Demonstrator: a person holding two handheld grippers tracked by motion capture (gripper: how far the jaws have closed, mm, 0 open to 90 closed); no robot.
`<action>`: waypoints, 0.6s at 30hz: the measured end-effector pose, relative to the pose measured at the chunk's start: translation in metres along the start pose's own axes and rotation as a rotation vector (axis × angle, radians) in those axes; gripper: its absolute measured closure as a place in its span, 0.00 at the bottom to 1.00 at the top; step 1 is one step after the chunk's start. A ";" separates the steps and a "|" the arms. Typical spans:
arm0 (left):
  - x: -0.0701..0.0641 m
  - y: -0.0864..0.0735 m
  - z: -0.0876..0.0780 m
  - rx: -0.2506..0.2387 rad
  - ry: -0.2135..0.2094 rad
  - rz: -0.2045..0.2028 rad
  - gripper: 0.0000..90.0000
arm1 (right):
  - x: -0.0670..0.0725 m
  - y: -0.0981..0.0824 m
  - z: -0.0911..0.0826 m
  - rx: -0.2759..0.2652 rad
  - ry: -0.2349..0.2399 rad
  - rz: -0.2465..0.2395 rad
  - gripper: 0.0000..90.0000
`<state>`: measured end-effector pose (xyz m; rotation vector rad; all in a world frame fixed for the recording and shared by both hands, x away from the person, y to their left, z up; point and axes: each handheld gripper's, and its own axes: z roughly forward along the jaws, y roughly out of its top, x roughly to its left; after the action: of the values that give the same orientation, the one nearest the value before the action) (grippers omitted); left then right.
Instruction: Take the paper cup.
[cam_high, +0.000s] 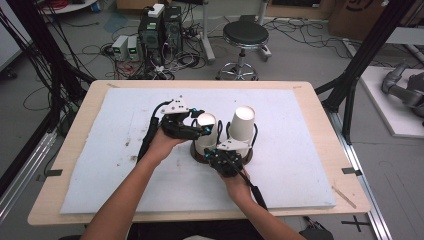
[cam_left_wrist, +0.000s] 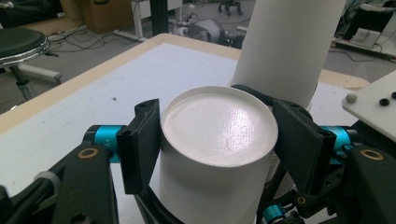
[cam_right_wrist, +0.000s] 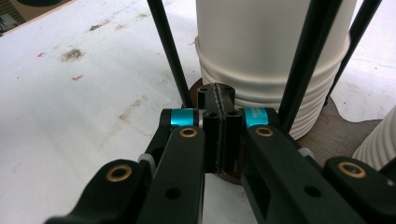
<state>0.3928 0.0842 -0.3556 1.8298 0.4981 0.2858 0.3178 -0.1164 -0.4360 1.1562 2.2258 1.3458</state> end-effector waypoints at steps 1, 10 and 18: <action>0.001 0.001 -0.002 -0.012 -0.004 0.001 0.39 | 0.000 0.000 0.000 0.001 0.001 0.001 1.00; 0.000 0.026 -0.024 -0.128 0.011 -0.010 0.39 | 0.000 0.000 0.000 0.003 0.000 -0.007 1.00; -0.001 0.040 -0.039 -0.170 0.021 -0.035 0.39 | 0.000 0.001 -0.003 0.021 0.043 -0.020 0.92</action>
<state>0.3827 0.1070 -0.3054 1.6535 0.5044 0.3137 0.3171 -0.1180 -0.4337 1.1189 2.2804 1.3553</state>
